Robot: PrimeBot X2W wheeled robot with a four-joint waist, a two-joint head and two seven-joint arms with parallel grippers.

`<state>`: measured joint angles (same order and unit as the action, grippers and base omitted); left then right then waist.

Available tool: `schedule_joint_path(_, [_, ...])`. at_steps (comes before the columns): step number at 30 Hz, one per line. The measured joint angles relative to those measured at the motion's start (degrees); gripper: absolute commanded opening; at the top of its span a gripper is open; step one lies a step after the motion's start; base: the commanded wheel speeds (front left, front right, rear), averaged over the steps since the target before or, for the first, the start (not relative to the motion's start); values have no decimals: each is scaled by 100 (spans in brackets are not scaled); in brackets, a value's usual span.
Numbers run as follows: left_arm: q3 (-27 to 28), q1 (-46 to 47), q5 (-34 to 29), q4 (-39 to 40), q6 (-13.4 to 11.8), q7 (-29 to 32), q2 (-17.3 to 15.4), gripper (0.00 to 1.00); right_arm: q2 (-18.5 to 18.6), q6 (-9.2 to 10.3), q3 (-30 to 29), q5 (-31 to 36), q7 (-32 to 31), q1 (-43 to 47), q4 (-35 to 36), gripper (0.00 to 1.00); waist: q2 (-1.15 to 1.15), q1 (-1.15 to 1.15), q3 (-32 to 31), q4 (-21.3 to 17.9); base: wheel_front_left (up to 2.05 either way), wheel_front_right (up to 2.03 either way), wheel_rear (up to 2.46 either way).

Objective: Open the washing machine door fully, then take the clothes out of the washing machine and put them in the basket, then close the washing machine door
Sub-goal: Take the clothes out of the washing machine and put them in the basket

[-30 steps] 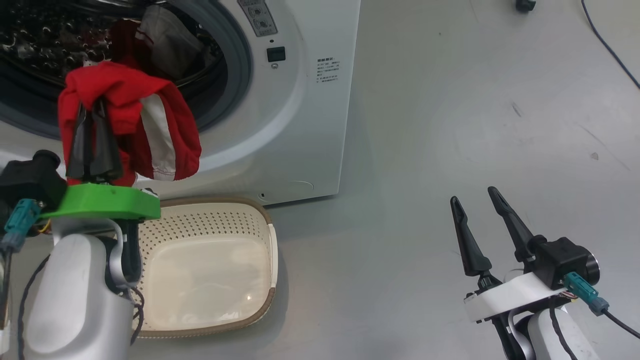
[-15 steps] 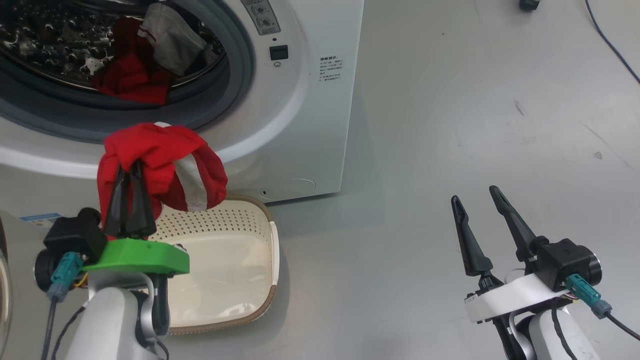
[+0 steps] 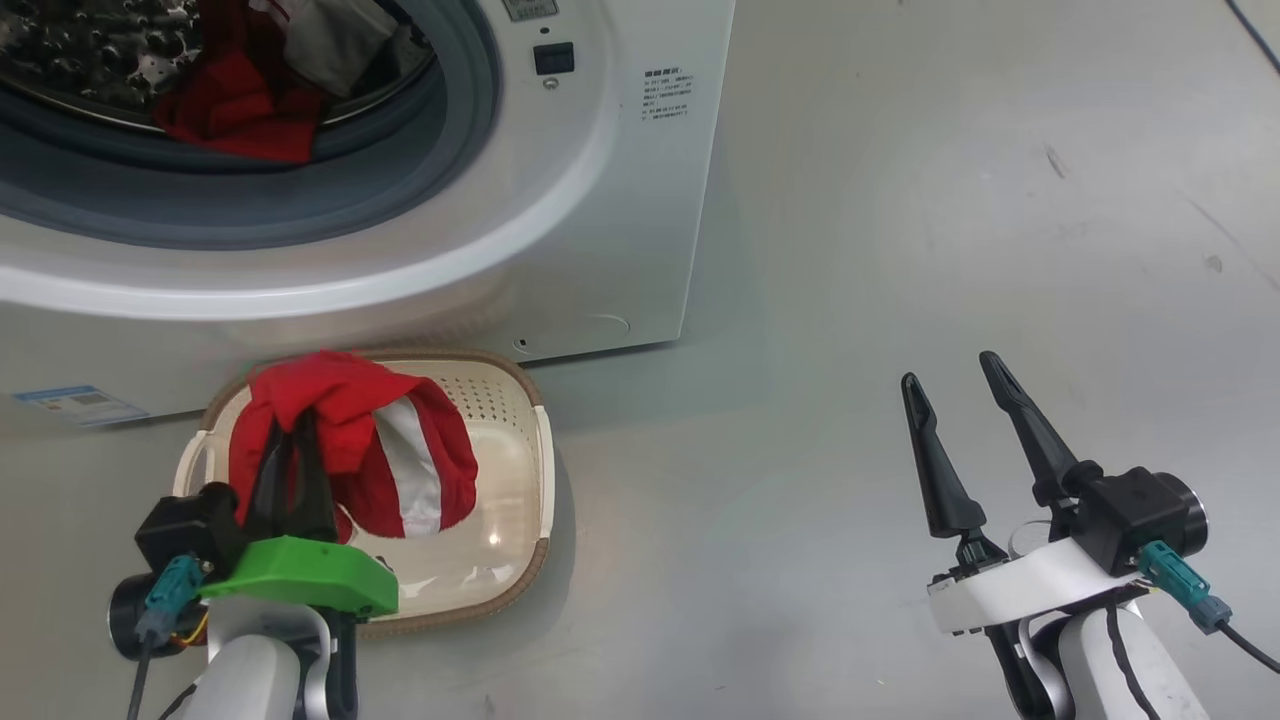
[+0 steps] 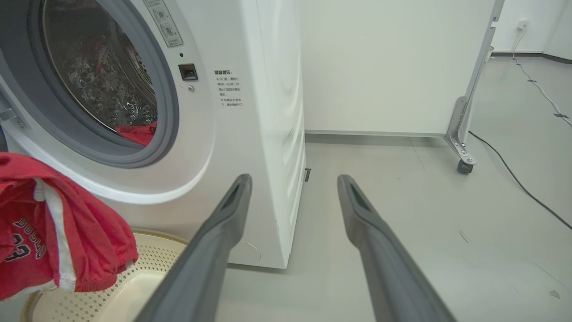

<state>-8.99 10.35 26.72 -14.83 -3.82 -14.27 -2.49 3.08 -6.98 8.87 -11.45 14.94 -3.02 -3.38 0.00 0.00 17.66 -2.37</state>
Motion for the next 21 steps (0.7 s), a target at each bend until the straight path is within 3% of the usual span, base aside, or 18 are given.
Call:
schedule_joint_path(11, [-32, 86, 51, -873, -51, 25, 5, 0, -2, -1, 127, -10, 0, -257, 157, 100, 0, 0, 597, -122, 0, 0, 0])
schedule_joint_path(21, [-91, 786, 110, -1874, -47, 420, 11, 0, -4, -1, 175, -71, 0, -533, 269, 100, 0, 0, 1198, -386, 0, 0, 0])
